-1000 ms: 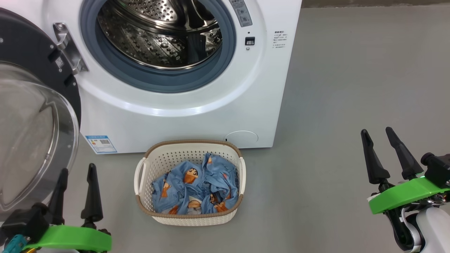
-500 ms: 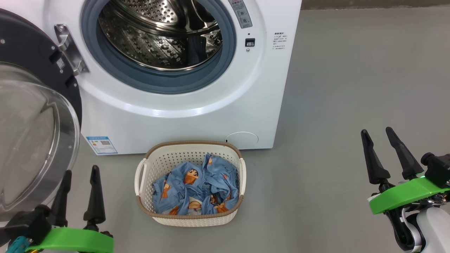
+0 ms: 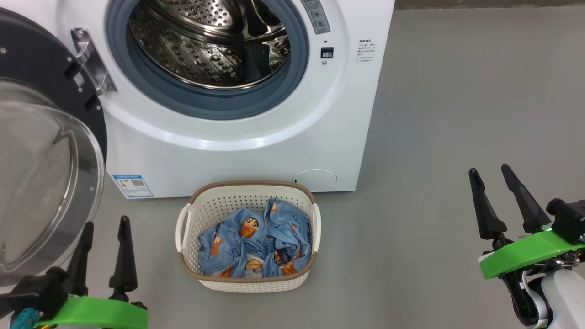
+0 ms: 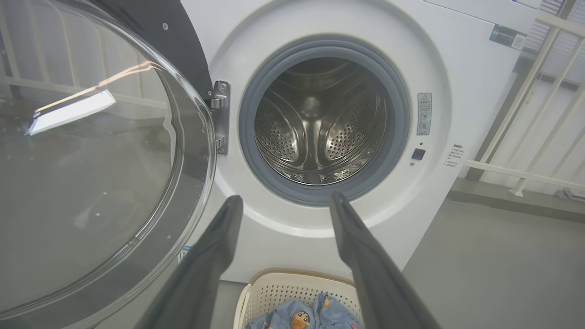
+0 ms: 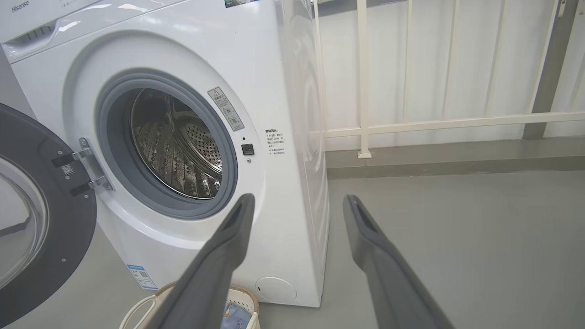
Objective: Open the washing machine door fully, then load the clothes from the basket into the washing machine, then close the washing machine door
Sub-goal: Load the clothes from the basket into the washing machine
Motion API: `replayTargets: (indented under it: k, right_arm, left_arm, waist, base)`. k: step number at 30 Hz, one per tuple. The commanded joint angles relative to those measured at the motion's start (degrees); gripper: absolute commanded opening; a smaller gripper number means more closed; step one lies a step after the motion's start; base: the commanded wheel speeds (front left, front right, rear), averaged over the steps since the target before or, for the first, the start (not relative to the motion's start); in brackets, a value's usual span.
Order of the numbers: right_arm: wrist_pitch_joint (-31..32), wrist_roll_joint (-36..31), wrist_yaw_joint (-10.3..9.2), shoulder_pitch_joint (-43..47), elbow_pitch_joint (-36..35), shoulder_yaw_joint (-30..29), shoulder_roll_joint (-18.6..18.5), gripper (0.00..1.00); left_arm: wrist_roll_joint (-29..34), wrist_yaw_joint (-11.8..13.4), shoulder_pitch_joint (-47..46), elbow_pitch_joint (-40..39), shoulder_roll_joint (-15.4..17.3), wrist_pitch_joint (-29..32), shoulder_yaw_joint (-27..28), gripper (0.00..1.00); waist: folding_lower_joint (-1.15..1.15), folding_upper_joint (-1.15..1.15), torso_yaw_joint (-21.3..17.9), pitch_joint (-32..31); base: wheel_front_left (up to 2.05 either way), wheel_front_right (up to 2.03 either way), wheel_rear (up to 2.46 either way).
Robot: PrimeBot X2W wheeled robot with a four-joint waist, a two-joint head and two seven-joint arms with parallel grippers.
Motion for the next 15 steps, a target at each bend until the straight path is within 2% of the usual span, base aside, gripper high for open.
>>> replayTargets:
  k: [1,15]
  right_arm:
    - [-0.52,-0.39,0.33,-1.17,-1.42,0.58,-0.94,1.00]
    - [-0.52,-0.50,0.33,-1.30,-1.39,0.15,-0.76,1.00]
  left_arm:
    - [0.35,-0.05,-1.33,-0.92,1.81,-0.51,2.12,1.00]
    - [0.97,0.27,-1.52,-1.21,1.86,-0.64,2.09,1.00]
  waist:
    - [0.00,0.00,-0.02,0.05]
    - [0.00,0.00,-0.12,0.44]
  base:
    - [0.00,0.00,0.00]
    - [0.00,0.00,0.00]
